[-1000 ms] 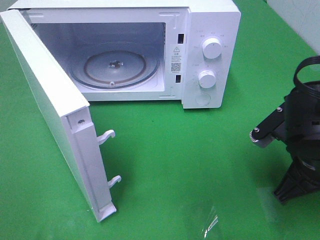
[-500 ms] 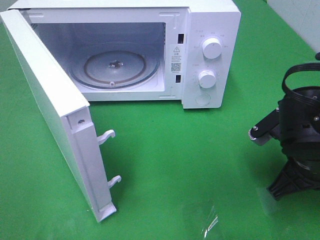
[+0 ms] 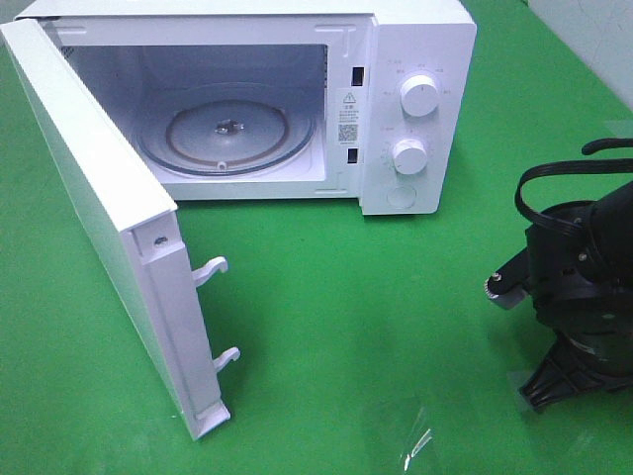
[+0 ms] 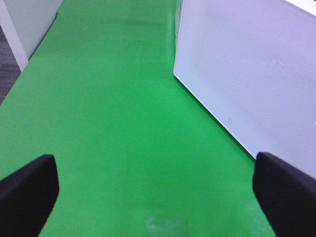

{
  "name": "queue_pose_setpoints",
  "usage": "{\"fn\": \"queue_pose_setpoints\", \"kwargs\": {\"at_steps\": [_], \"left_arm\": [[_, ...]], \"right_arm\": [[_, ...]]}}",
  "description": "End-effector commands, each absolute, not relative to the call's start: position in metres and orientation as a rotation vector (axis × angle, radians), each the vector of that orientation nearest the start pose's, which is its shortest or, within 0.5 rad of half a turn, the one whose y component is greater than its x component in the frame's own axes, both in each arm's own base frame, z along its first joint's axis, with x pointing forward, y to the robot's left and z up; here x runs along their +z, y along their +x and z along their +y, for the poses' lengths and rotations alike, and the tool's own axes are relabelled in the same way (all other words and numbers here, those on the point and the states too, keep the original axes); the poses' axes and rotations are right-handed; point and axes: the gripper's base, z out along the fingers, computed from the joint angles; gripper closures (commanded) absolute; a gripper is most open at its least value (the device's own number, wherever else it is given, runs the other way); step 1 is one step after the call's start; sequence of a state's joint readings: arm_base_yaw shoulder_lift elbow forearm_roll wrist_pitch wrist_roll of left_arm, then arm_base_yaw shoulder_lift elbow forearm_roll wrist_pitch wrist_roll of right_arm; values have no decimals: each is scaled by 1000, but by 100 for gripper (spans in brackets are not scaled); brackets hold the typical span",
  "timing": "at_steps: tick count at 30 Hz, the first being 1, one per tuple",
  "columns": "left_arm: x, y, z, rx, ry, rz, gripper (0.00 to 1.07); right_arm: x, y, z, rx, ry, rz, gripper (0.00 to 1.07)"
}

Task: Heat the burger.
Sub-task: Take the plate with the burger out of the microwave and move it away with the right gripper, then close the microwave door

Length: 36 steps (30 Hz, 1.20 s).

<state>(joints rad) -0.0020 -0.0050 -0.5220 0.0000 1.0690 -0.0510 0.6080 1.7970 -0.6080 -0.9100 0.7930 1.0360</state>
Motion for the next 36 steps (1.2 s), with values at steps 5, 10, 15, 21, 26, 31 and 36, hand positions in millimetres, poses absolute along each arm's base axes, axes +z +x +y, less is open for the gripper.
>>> {"fn": "queue_pose_setpoints", "kwargs": {"at_steps": [5,10,15,21,26,31,36], "left_arm": [[281,-11,0,-29,-48,2014,6],[281,-11,0,-29,-48,2014,6],[281,-11,0,-29,-48,2014,6],[281,-11,0,-29,-48,2014,6],[281,-11,0,-29,-48,2014,6],[281,-11,0,-29,-48,2014,6],[281,-11,0,-29,-48,2014,6]], "right_arm": [[93,219,86,-900,-488,2776,101],[89,219,87,-887,-495,2785,94],[91,219,87,-881,-488,2788,73],[104,216,88,-810,-429,2800,59],[127,212,90,-706,-420,2793,59],[150,207,93,-556,-442,2762,56],[187,194,95,-318,-488,2692,35]]}}
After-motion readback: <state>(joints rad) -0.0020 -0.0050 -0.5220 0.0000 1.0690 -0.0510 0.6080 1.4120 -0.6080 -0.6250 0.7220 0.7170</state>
